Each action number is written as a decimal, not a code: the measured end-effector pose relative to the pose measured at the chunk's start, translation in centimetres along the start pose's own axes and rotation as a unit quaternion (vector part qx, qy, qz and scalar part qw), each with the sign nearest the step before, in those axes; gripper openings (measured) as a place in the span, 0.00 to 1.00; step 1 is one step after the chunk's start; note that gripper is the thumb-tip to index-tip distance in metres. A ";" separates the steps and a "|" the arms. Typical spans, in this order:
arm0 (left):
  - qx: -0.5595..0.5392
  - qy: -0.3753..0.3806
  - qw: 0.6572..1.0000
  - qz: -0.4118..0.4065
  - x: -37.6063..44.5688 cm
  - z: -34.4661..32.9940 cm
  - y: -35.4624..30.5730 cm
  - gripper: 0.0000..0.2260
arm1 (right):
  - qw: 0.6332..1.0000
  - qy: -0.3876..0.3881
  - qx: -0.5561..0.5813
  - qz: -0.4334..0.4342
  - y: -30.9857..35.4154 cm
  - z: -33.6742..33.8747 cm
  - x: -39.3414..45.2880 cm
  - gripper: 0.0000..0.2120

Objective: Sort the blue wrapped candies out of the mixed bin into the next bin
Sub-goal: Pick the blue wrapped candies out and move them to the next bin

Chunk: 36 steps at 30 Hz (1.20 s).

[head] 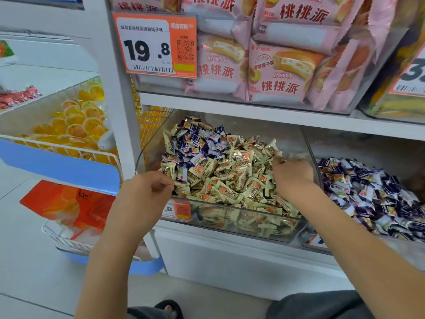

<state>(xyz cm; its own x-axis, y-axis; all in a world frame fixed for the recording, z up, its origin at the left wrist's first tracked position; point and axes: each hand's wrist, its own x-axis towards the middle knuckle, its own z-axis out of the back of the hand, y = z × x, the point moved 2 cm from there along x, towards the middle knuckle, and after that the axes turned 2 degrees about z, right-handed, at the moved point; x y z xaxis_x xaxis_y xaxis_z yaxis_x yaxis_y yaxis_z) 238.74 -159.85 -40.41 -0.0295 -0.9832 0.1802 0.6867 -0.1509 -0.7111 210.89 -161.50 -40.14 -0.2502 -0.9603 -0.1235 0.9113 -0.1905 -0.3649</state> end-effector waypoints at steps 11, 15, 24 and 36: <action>0.017 0.036 0.999 -0.009 -0.1 -0.1 -0.1 0.05 | 0.975 -0.044 0.209 0.063 -1.3 -0.1 0.4 0.12; 0.016 0.039 0.999 -0.013 -0.1 -0.3 -0.4 0.06 | 0.953 -0.001 0.296 0.060 -1.2 -0.2 0.6 0.19; 0.033 0.004 0.994 -0.108 -0.2 -2.9 -4.6 0.06 | 0.775 0.037 0.610 0.161 -2.8 1.5 -1.5 0.24; 0.128 0.174 0.959 -0.183 2.8 -13.0 -10.3 0.15 | 0.754 -0.058 0.638 0.149 -7.3 0.8 -3.7 0.13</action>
<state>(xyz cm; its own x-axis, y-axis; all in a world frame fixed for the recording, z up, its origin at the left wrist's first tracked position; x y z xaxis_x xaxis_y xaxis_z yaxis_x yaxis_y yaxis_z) 222.15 -162.37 -41.44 -0.5120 -0.8510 0.1164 0.7390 -0.5055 -0.4452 205.37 -156.69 -36.30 -0.0102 -0.9965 0.0834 0.5132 0.0664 0.8557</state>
